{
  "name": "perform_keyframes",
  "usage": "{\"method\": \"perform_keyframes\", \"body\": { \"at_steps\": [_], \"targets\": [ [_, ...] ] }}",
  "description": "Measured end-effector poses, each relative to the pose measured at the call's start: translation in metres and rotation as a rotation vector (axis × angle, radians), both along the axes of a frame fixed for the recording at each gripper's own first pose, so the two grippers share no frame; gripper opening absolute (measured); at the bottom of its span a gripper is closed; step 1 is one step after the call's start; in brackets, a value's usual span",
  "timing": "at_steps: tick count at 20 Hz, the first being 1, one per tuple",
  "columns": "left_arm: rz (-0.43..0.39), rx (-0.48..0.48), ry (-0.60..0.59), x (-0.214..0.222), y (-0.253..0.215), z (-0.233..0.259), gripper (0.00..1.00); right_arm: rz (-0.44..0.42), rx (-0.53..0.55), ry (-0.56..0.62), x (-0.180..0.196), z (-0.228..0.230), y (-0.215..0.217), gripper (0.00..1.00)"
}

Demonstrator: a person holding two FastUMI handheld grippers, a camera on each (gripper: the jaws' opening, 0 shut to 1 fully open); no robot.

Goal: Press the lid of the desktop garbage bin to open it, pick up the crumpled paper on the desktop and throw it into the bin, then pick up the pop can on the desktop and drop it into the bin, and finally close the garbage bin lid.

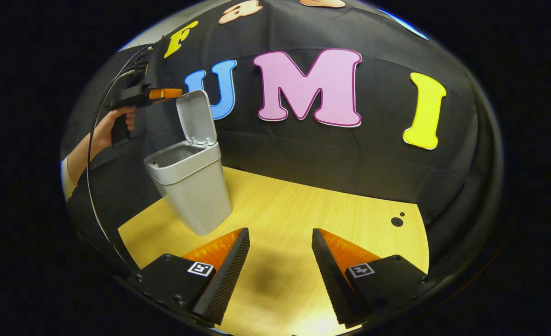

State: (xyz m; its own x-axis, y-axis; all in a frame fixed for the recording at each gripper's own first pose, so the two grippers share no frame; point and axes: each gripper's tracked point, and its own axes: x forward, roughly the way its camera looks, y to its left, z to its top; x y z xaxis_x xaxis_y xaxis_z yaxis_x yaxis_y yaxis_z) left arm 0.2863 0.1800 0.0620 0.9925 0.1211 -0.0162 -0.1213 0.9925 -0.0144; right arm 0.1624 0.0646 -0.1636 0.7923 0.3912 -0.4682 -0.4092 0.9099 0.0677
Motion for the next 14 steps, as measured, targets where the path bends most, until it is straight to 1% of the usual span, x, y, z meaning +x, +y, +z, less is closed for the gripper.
{"method": "perform_keyframes", "body": {
  "at_steps": [1,2,3,4,6,8,10,12,13,14],
  "targets": [
    [-0.006,-0.044,-0.022,0.007,0.006,0.012,0.07,-0.003,0.000,-0.002,0.000,0.002,-0.002,0.88],
    [0.009,-0.062,-0.052,0.014,0.018,0.027,0.06,-0.006,0.000,-0.005,-0.001,0.003,-0.003,0.88],
    [0.047,-0.051,-0.074,0.027,0.036,0.042,0.06,-0.009,0.000,-0.006,-0.001,0.003,-0.005,0.88],
    [0.037,-0.023,-0.076,0.035,0.043,0.048,0.06,-0.012,0.001,-0.007,-0.002,0.003,-0.007,0.88],
    [0.000,0.000,-0.025,0.040,0.038,0.043,0.06,-0.018,0.004,-0.008,-0.002,0.004,-0.008,0.88],
    [0.004,0.027,0.042,0.043,0.040,0.026,0.06,-0.021,0.004,-0.007,-0.003,0.005,-0.008,0.88],
    [-0.009,-0.003,0.038,0.048,0.034,0.029,0.07,-0.019,0.006,-0.010,-0.002,0.006,-0.005,0.88],
    [0.018,0.017,0.032,0.052,0.042,0.027,0.06,-0.017,0.001,-0.014,-0.002,0.007,-0.004,0.88],
    [0.021,0.034,0.049,0.054,0.041,0.023,0.06,-0.017,0.001,-0.014,-0.002,0.007,-0.003,0.88],
    [0.021,0.055,0.074,0.055,0.040,0.018,0.17,-0.017,0.002,-0.013,-0.002,0.007,-0.003,0.88]
  ]
}}
